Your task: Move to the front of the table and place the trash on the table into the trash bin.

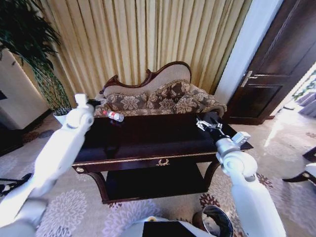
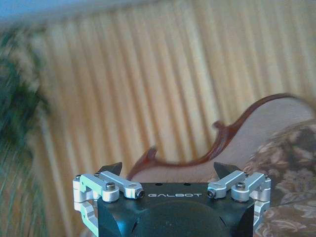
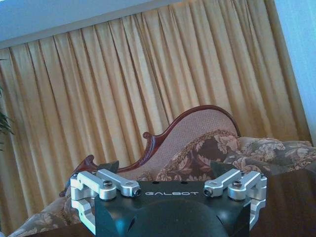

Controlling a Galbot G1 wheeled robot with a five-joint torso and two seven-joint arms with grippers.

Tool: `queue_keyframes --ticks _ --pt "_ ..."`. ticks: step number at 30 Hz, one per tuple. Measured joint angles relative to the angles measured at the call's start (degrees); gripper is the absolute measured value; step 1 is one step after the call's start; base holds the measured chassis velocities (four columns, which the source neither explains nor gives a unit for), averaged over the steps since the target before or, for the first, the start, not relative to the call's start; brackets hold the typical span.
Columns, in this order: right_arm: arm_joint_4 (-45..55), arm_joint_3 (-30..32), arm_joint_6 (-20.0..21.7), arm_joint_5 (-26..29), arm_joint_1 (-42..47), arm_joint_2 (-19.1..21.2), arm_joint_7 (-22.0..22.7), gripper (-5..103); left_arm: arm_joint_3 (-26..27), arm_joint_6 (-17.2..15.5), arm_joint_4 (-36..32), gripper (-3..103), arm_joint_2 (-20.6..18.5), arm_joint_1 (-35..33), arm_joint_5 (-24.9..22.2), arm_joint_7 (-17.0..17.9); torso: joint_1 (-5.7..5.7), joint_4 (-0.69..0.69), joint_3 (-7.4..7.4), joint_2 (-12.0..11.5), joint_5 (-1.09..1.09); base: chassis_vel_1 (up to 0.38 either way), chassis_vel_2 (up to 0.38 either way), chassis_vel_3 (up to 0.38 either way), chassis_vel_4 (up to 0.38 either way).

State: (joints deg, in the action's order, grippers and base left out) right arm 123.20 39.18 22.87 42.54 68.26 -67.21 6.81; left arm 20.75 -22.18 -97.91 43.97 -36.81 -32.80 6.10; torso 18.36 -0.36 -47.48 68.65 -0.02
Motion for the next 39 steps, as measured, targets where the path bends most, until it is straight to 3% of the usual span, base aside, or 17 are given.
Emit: queue_keyframes --ticks 1,3,7,12,22,39 --pt "0.2 -0.4 0.0 -0.4 0.1 -0.2 0.0 100 4.2 1.4 -2.7 100 -1.2 -4.1 0.7 -2.5 0.00 0.01 0.00 0.0 -0.02 0.000 0.000 0.000 0.000" --pt "0.3 -0.5 0.0 -0.5 0.1 -0.3 0.0 100 5.5 1.7 -3.8 100 -1.5 -5.5 0.6 -3.1 0.00 0.01 0.00 0.0 -0.01 0.000 0.000 0.000 0.000" --pt "1.1 -2.2 0.5 -1.1 -0.8 -0.1 0.0 100 16.8 0.6 -12.6 100 -3.9 -16.3 -4.0 -4.2 0.00 -0.01 0.00 0.0 0.02 0.000 0.000 0.000 0.000" --pt "1.5 -2.3 1.1 -1.1 -1.2 1.7 0.0 100 21.1 2.2 -14.8 100 -3.0 -22.1 -4.9 -3.6 0.00 -0.03 -0.01 0.0 0.01 0.000 0.000 0.000 0.000" --pt "1.2 -2.3 1.1 -0.9 -0.6 3.9 0.0 100 21.5 3.2 -17.1 100 0.7 -26.3 -3.9 -1.1 0.00 -0.03 -0.01 0.0 0.02 0.000 0.000 0.000 0.000" --pt "0.9 -3.5 1.3 -0.9 -0.5 3.3 0.0 100 20.6 3.0 -15.6 100 1.0 -25.2 -3.9 -0.1 0.01 -0.01 -0.01 0.0 0.02 -0.052 0.055 0.050 -0.048"
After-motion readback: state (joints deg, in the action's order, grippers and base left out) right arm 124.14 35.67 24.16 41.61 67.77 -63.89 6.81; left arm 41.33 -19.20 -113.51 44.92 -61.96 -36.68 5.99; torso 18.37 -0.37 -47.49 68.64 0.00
